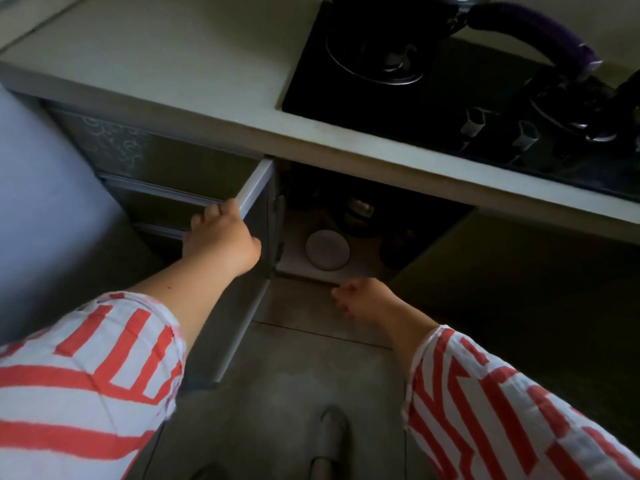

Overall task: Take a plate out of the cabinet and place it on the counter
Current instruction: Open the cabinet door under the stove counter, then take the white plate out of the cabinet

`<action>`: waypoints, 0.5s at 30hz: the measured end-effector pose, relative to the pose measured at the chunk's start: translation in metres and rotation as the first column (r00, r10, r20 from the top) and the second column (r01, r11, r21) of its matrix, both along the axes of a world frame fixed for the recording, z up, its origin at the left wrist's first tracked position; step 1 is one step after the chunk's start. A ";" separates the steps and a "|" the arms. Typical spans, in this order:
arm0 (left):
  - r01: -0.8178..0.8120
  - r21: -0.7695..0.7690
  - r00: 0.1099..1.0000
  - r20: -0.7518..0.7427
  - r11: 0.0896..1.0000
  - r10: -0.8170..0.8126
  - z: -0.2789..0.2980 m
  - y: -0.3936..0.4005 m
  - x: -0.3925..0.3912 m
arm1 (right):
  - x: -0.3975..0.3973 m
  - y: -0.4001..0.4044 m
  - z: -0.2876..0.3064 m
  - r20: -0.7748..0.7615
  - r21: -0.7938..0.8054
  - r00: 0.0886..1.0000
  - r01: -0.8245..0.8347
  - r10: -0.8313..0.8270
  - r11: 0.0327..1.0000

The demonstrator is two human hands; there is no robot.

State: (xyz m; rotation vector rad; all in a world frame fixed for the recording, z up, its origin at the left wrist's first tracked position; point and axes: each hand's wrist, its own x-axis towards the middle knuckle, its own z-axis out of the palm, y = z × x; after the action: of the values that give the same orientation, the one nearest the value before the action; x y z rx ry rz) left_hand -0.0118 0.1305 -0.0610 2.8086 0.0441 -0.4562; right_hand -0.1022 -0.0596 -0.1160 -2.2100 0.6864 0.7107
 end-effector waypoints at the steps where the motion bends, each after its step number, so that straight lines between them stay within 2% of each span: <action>1: 0.021 -0.029 0.997 0.077 0.999 -0.019 -0.002 -0.009 0.003 | 0.007 -0.011 -0.005 0.016 0.015 1.000 0.020 -0.020 1.000; 3: 0.092 -0.129 0.968 0.243 0.987 -0.059 -0.011 -0.033 0.008 | 0.022 -0.034 -0.017 0.036 0.047 0.998 0.057 -0.058 0.997; 5: 0.173 -0.188 0.948 0.297 0.967 -0.112 -0.027 -0.058 0.007 | 0.031 -0.054 -0.033 0.024 0.071 0.999 0.047 -0.049 0.996; 7: 0.173 -0.253 0.976 0.170 0.952 -0.133 -0.052 -0.081 0.008 | 0.038 -0.072 -0.051 0.024 0.081 0.999 0.035 -0.037 0.996; 11: -0.022 -0.373 0.980 -0.190 0.927 -0.053 -0.122 -0.109 0.017 | 0.055 -0.100 -0.101 0.031 0.060 0.995 0.088 -0.090 0.994; 15: -0.150 -0.419 0.935 -0.353 0.896 -0.009 -0.210 -0.121 0.040 | 0.078 -0.115 -0.183 0.040 0.101 0.978 0.200 -0.205 0.975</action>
State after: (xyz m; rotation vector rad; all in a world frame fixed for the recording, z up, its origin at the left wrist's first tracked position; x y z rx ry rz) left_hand 0.0286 0.0096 -0.2712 2.2463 0.1050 -0.8271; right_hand -0.0242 -0.1750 -0.2987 -2.0285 0.8207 0.5703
